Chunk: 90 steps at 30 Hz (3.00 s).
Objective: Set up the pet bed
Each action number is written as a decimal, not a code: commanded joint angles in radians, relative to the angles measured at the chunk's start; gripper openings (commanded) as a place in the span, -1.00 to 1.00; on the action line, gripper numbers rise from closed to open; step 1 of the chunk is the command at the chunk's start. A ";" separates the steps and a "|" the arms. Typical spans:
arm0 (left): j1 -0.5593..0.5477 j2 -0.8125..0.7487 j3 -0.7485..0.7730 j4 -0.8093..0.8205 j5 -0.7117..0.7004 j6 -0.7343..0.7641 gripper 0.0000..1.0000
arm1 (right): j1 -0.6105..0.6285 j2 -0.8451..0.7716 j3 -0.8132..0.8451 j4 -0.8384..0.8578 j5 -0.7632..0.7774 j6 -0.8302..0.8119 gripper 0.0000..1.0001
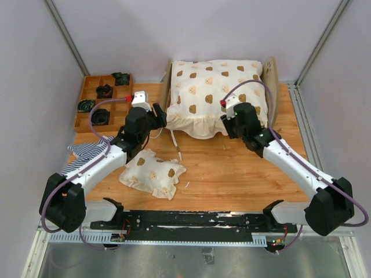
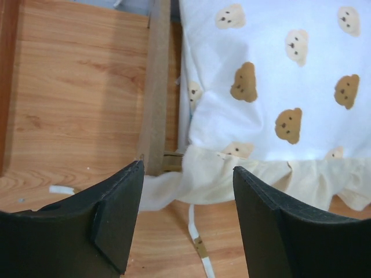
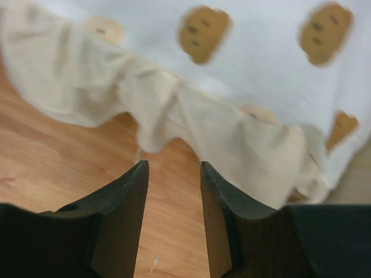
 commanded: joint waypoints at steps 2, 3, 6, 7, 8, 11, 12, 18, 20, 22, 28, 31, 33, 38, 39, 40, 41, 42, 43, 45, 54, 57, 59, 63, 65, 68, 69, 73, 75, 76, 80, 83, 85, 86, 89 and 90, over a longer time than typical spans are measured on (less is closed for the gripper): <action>-0.052 -0.023 0.022 0.017 -0.022 0.057 0.34 | -0.179 -0.066 -0.059 -0.097 0.106 0.179 -0.12; -0.062 -0.016 0.029 0.017 -0.022 0.069 0.34 | -0.199 -0.075 -0.066 -0.106 0.137 0.186 -0.10; -0.086 0.007 0.062 -0.005 -0.022 0.091 0.34 | -0.243 -0.117 -0.082 -0.112 0.213 0.189 -0.03; -0.095 0.011 0.068 -0.008 -0.026 0.100 0.34 | -0.259 -0.132 -0.081 -0.111 0.238 0.195 -0.01; -0.108 0.015 0.072 -0.010 -0.032 0.113 0.34 | -0.276 -0.148 -0.077 -0.110 0.250 0.198 0.00; -0.133 0.018 0.081 -0.017 -0.018 0.127 0.34 | -0.321 -0.169 -0.059 -0.080 0.296 0.185 0.10; -0.142 0.016 0.083 -0.024 -0.011 0.128 0.34 | -0.336 -0.169 -0.049 -0.069 0.302 0.180 0.14; -0.194 -0.010 0.070 -0.062 0.008 0.153 0.34 | -0.444 -0.111 0.015 -0.026 0.274 0.142 0.21; -0.204 -0.021 0.059 -0.066 0.021 0.156 0.34 | -0.475 -0.075 0.033 -0.002 0.199 0.131 0.22; -0.214 -0.030 0.048 -0.067 0.037 0.158 0.34 | -0.507 -0.029 0.047 0.029 0.145 0.114 0.18; -0.258 -0.047 0.033 -0.069 0.037 0.176 0.33 | -0.521 0.049 0.085 0.049 -0.004 0.060 -0.30; -0.270 -0.046 0.034 -0.069 0.025 0.187 0.33 | -0.518 0.045 0.074 0.035 -0.070 0.059 -0.54; -0.276 -0.047 0.032 -0.069 0.025 0.188 0.33 | -0.514 0.022 0.056 0.022 -0.091 0.068 -0.77; -0.309 -0.043 0.025 -0.017 0.034 0.233 0.32 | -0.455 -0.069 -0.024 0.011 -0.138 0.063 -0.99; -0.320 -0.040 0.029 -0.009 0.040 0.246 0.32 | -0.443 -0.082 -0.031 0.000 -0.146 0.068 -1.00; -0.329 -0.035 0.034 -0.005 0.041 0.256 0.31 | -0.434 -0.094 -0.036 -0.013 -0.152 0.075 -0.99; -0.340 -0.028 0.041 -0.003 0.040 0.265 0.31 | -0.422 -0.105 -0.040 -0.027 -0.149 0.082 -0.99; -0.352 -0.022 0.049 -0.003 0.037 0.271 0.31 | -0.411 -0.116 -0.043 -0.040 -0.140 0.090 -0.99; -0.365 -0.014 0.056 -0.001 0.027 0.280 0.31 | -0.400 -0.127 -0.047 -0.048 -0.130 0.097 -0.99; -0.393 0.003 0.065 0.011 0.020 0.294 0.31 | -0.381 -0.144 -0.057 -0.048 -0.133 0.126 -0.99; -0.485 0.139 0.118 0.124 0.038 0.295 0.33 | -0.334 -0.138 -0.041 -0.078 -0.090 0.181 -0.57; -0.510 0.213 0.177 0.127 0.045 0.274 0.33 | -0.335 -0.157 -0.015 -0.176 -0.048 0.204 -0.24; -0.530 0.263 0.217 0.138 0.037 0.257 0.34 | -0.334 -0.192 -0.024 -0.216 -0.026 0.238 -0.16; -0.554 0.361 0.263 0.218 0.041 0.199 0.34 | -0.335 -0.295 -0.096 -0.219 -0.025 0.312 -0.07; -0.566 0.409 0.304 0.234 0.039 0.173 0.34 | -0.334 -0.349 -0.140 -0.221 -0.030 0.336 -0.07; -0.580 0.480 0.355 0.260 0.033 0.141 0.34 | -0.335 -0.424 -0.213 -0.206 -0.010 0.360 -0.06; -0.581 0.501 0.369 0.266 0.024 0.128 0.35 | -0.335 -0.449 -0.231 -0.200 0.023 0.374 -0.06; -0.587 0.588 0.423 0.267 -0.035 0.097 0.36 | -0.335 -0.506 -0.272 -0.167 0.076 0.373 -0.05; -0.590 0.622 0.447 0.268 -0.080 0.089 0.36 | -0.336 -0.515 -0.283 -0.151 0.067 0.373 -0.06; -0.590 0.639 0.457 0.268 -0.104 0.088 0.36 | -0.336 -0.516 -0.288 -0.143 0.059 0.378 -0.07; -0.590 0.685 0.481 0.263 -0.162 0.104 0.19 | -0.336 -0.518 -0.322 -0.093 -0.037 0.368 -0.09; -0.590 0.670 0.465 0.264 -0.197 0.126 -0.42 | -0.336 -0.518 -0.359 -0.045 -0.085 0.356 -0.09; -0.590 0.645 0.450 0.266 -0.210 0.139 -0.83 | -0.335 -0.514 -0.374 -0.021 -0.117 0.342 -0.11; -0.589 0.631 0.444 0.265 -0.214 0.144 -0.97 | -0.336 -0.512 -0.382 -0.006 -0.140 0.334 -0.12; -0.583 0.590 0.432 0.268 -0.207 0.136 -0.99 | -0.336 -0.504 -0.414 0.055 -0.196 0.307 -0.14; -0.576 0.578 0.427 0.268 -0.191 0.113 -1.00 | -0.337 -0.500 -0.426 0.076 -0.208 0.295 -0.15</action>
